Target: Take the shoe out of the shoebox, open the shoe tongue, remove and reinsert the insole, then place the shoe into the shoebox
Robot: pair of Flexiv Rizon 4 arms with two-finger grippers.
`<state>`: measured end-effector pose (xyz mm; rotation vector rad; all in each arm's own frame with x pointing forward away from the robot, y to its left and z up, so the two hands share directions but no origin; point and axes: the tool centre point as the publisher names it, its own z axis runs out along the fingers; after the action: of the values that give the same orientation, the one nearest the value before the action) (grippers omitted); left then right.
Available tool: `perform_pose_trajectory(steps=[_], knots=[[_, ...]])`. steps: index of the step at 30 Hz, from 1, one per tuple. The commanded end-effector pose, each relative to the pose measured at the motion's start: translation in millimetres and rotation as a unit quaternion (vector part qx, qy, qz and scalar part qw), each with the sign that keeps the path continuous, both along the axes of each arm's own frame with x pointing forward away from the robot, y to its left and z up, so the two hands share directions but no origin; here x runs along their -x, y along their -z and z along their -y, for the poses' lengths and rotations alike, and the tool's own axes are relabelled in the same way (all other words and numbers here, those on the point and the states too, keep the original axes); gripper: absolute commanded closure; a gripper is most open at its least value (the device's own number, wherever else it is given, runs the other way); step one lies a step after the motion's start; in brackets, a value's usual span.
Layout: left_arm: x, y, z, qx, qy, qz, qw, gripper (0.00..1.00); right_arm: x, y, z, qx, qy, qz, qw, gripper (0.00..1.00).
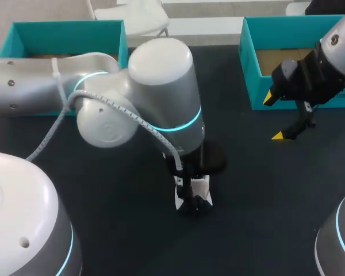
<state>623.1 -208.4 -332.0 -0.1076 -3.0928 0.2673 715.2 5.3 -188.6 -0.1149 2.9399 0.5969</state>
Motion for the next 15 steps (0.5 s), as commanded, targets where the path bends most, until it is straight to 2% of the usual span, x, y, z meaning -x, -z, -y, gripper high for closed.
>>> perform_pose_trajectory(steps=[1,11,14,15], knots=[[0.4,18,12,-0.004,-0.006,-0.001,1.0,0.0,-0.6,1,-1,0.001,0.0,0.0,1.0,0.0],[-6.4,40,4,-0.021,-0.044,-0.004,0.999,0.0,-0.6,1,-1,0.001,0.0,0.0,1.0,0.0],[-7.6,46,3,-0.021,-0.054,-0.004,0.998,0.11,-0.6,1,-1,0.001,0.0,0.0,1.0,0.0],[-7.4,47,3,-0.021,-0.055,-0.005,0.998,0.22,-0.6,1,-1,0.001,0.0,0.0,1.0,0.0]])
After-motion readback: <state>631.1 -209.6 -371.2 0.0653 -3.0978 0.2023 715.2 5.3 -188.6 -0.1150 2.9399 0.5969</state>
